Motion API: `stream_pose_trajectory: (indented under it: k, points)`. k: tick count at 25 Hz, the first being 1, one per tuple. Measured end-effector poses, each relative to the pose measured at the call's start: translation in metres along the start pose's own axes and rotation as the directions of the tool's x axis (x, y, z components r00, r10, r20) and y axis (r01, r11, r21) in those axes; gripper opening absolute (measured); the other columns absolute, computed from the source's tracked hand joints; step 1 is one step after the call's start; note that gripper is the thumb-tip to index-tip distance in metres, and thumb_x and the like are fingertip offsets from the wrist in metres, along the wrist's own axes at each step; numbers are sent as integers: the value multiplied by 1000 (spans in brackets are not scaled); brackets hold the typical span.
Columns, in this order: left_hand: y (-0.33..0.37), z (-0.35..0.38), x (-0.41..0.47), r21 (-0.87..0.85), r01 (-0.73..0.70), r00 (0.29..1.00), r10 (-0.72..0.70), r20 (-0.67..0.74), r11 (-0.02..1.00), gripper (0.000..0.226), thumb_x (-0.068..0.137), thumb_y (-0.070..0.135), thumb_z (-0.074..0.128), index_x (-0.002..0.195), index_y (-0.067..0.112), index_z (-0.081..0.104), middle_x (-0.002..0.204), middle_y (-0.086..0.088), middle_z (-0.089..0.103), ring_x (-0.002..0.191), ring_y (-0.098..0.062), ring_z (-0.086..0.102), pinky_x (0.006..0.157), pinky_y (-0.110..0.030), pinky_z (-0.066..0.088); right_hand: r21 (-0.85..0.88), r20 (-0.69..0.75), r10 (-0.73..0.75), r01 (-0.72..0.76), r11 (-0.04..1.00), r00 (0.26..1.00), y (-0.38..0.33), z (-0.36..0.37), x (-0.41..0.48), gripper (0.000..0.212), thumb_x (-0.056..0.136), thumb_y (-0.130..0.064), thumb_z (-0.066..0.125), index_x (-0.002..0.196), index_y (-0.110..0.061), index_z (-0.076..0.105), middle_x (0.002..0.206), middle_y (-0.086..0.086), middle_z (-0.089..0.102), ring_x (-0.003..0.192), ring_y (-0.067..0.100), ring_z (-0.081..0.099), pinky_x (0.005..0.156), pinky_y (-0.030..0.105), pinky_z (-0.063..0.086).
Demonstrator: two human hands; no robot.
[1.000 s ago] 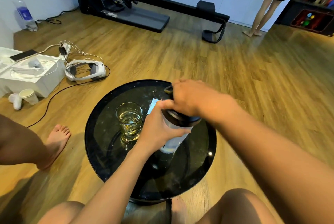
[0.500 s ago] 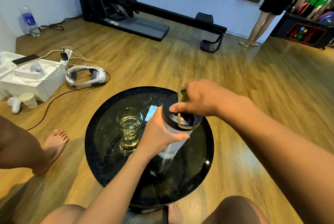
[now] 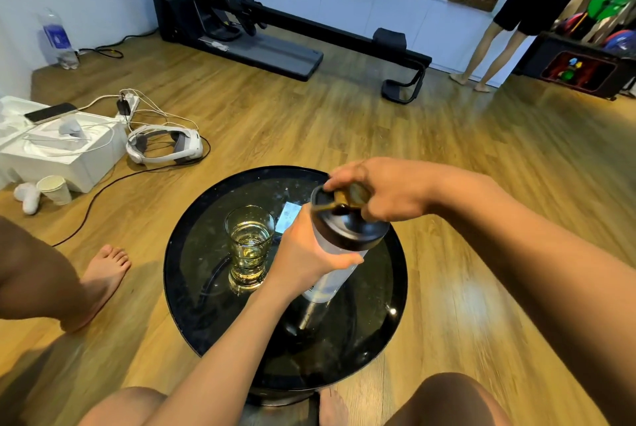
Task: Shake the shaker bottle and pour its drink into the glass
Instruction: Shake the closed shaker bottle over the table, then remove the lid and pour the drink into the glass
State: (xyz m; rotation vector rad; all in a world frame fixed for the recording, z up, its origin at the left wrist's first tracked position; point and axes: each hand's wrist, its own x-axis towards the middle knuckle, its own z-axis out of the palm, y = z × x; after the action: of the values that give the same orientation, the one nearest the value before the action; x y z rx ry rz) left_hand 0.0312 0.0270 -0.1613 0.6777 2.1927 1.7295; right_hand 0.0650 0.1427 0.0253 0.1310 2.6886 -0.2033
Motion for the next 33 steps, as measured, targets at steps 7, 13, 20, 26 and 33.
stream_pose_trajectory:
  k: [7, 13, 20, 26, 33]
  points:
    - [0, 0, 0, 13, -3, 1000, 3, -6, 1000, 74, 51, 37, 93, 109, 45, 48, 110, 19, 64, 104, 5, 59, 77, -5, 44, -214, -188, 29, -69, 974, 982, -6, 15, 7, 48, 87, -50, 58, 120, -15, 63, 126, 8, 60, 116, 30, 54, 86, 30, 42]
    - [0, 0, -1, 15, 10, 1000, -10, -7, 1000, 76, 50, 43, 90, 113, 34, 49, 112, 18, 62, 106, -1, 59, 79, -14, 46, 22, -386, 117, -118, 993, 915, 2, 14, 7, 59, 79, -69, 53, 94, -14, 65, 94, 5, 63, 96, 28, 60, 74, 32, 46]
    - [0, -1, 0, 37, -3, 1000, 3, 3, 999, 78, 54, 39, 94, 117, 33, 47, 113, 20, 60, 106, -6, 60, 79, -14, 45, 15, -344, 34, -30, 999, 938, 11, 17, 5, 42, 67, -37, 74, 102, -16, 64, 91, 4, 63, 85, 25, 58, 70, 32, 48]
    - [1, 3, -5, 57, -40, 999, 41, -17, 998, 98, 57, 38, 93, 139, 27, 42, 131, 14, 54, 118, -3, 51, 94, -22, 44, 745, -472, 385, 125, 656, 793, 54, 45, -11, 20, 70, -22, 71, 87, -12, 67, 75, 0, 61, 66, 11, 57, 65, 32, 52]
    - [-9, 4, -13, 145, -62, 997, 67, -25, 987, 107, 62, 42, 92, 149, 24, 33, 140, 14, 46, 127, -1, 43, 104, -28, 40, 999, 39, 727, -46, -10, 685, 110, 178, -4, 20, 76, -24, 67, 91, -12, 66, 76, 2, 64, 74, 15, 61, 64, 35, 56]
